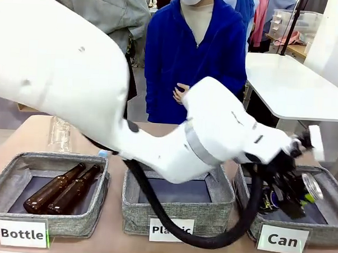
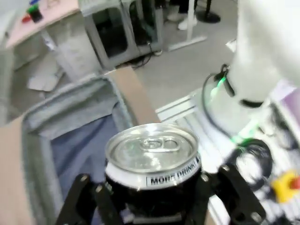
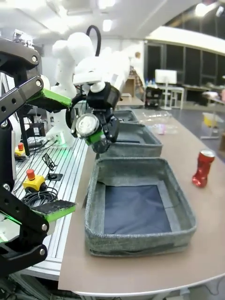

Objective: Sort the can waste into the basket.
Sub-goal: Pick up the can waste from the table and place it in the right Fabric basket.

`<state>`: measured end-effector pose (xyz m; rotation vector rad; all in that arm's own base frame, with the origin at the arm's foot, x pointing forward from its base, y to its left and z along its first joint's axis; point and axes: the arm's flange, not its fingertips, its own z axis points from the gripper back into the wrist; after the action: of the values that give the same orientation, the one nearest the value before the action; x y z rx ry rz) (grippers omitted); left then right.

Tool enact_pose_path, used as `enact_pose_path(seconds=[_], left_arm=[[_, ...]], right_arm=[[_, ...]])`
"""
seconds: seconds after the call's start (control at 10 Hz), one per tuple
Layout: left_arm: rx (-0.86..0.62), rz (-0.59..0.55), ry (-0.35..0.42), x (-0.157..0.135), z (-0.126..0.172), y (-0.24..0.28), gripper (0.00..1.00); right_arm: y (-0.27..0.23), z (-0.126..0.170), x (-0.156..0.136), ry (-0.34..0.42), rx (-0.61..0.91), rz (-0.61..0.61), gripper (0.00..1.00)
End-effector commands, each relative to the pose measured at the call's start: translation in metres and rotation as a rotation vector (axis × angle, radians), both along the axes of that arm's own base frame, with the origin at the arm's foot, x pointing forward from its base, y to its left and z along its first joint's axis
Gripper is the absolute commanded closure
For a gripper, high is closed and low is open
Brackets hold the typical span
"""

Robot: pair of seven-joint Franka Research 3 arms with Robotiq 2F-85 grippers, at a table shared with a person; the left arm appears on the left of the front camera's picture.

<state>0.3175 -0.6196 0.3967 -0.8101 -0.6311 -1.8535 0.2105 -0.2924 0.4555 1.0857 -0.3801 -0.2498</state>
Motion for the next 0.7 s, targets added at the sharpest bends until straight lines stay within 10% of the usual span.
enact_pose_path(seconds=[0.0,0.5,0.6], left_arm=[[0.018,-0.013,-0.053,0.021,0.013,-0.034,1.0],[0.009,0.002,0.002,0.042,0.013,-0.043,1.0],[0.001,-0.012,0.01,0.042,0.014,-0.041,0.65]], right_arm=[[0.0,0.005,-0.002,0.027,0.006,0.001,0.0],[0.0,0.005,-0.002,0.027,0.006,0.001,0.0],[0.0,0.005,-0.002,0.027,0.006,0.001,0.0]])
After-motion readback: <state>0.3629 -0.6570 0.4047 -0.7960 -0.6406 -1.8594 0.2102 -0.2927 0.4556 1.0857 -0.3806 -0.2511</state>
